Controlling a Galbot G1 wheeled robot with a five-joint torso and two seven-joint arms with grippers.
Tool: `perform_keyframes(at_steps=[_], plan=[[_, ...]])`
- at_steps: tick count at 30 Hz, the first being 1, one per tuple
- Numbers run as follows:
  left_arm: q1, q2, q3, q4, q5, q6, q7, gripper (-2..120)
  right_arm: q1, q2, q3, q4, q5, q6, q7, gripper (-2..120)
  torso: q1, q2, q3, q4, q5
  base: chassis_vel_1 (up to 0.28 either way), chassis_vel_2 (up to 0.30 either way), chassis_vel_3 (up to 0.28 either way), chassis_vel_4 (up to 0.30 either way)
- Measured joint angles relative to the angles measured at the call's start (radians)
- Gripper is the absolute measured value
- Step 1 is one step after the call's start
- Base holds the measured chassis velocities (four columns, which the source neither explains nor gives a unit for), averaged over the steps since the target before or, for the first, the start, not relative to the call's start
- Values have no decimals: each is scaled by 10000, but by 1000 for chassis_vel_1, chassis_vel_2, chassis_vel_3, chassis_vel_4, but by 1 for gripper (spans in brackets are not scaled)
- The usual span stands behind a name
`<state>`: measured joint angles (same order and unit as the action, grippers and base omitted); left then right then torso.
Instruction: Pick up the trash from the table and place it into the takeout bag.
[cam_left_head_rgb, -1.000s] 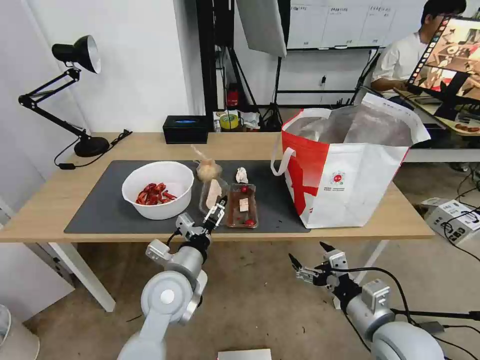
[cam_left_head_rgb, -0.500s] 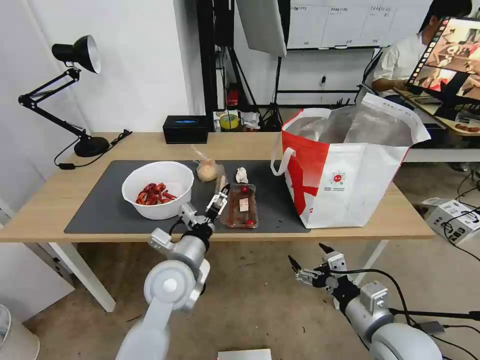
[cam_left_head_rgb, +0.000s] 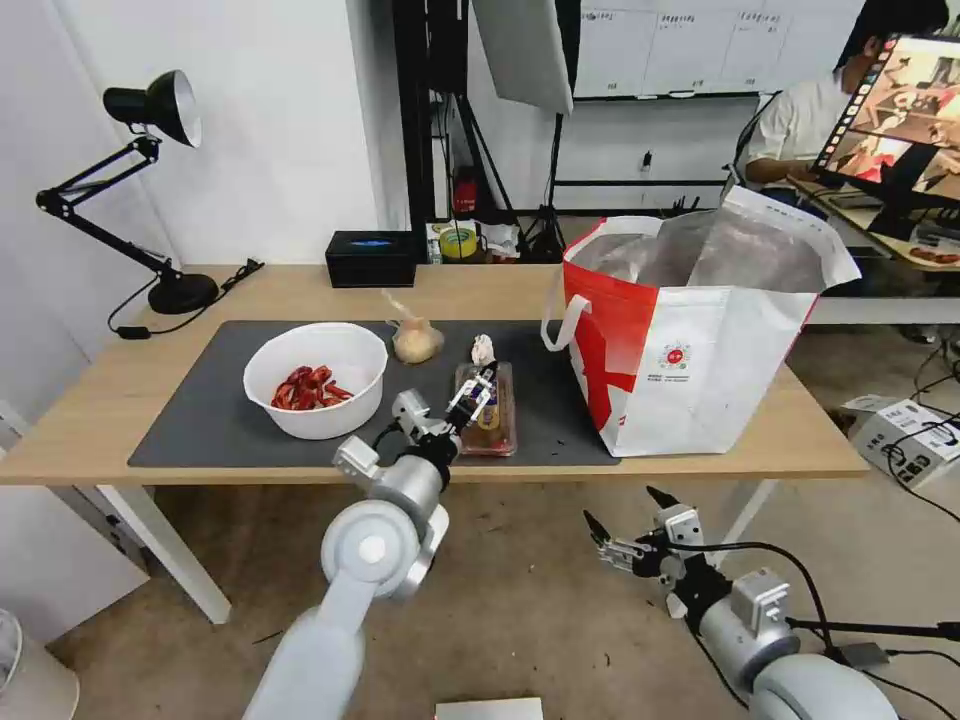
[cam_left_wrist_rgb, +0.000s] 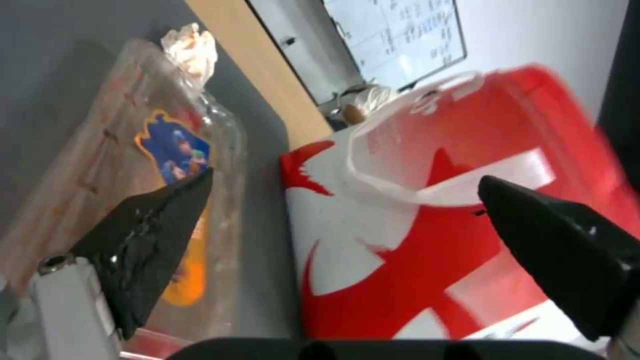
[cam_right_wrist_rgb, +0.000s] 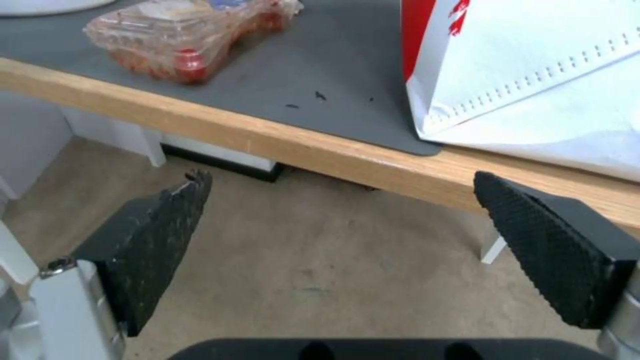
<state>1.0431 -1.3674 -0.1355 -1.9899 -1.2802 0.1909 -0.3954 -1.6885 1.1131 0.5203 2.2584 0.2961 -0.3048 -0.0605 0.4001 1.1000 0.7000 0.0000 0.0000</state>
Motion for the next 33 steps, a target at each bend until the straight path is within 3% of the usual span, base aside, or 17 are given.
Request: perform_keyframes(at_steps=[3, 4, 8, 9, 14, 16, 17, 19, 26, 33], plan=[[-296, 770, 579, 231, 1648, 255, 584, 100, -29, 64, 30, 32, 0, 20, -2, 100, 0, 0, 0, -1, -1, 0, 0, 0, 0], [-296, 770, 579, 231, 1648, 255, 584, 100, -29, 64, 30, 32, 0, 20, -2, 100, 0, 0, 0, -1, -1, 0, 0, 0, 0], [-689, 1919, 1199, 434, 4606, 319, 1998, 99, 69, -16, 29, 25, 197, 26, 3, 100, 0, 0, 0, 0, -2, 0, 0, 0, 0], [-689, 1919, 1199, 434, 4606, 319, 1998, 99, 69, -16, 29, 25, 197, 26, 3, 100, 0, 0, 0, 0, -2, 0, 0, 0, 0], [-1322, 2856, 1510, 842, 6118, 241, 3315, 91, 110, -59, 63, 190, 1452, 24, 123, 100, 0, 0, 0, 4, 0, 0, 0, 0, 0], [-1603, 2981, 1729, 1001, 6320, 224, 3563, 89, 71, -28, 141, 280, 1816, 25, 179, 100, 0, 0, 0, 6, 0, 0, 0, 0, 0], [-1933, 3084, 1983, 1235, 6528, 190, 3843, 86, 23, 23, 260, 409, 2339, 55, 249, 100, 0, 0, 0, -5, -2, 0, 0, 0, 0], [-2231, 3275, 2199, 1446, 6801, 160, 4161, 76, 275, -62, 304, 473, 3241, 122, 331, 100, 0, 0, 0, -8, -1, 0, 0, 0, 0], [-2075, 3584, 1973, 1642, 6945, 91, 4583, 56, 1087, -593, 418, 333, 5078, 163, 535, 100, 1, 0, 1, 2, 0, 0, 0, 0, 0], [-1677, 3923, 1620, 1688, 6872, 40, 4942, 25, 2135, -816, 178, -44, 7244, 172, 948, 100, -1, 0, 0, 0, -1, 0, 0, 0, 0]])
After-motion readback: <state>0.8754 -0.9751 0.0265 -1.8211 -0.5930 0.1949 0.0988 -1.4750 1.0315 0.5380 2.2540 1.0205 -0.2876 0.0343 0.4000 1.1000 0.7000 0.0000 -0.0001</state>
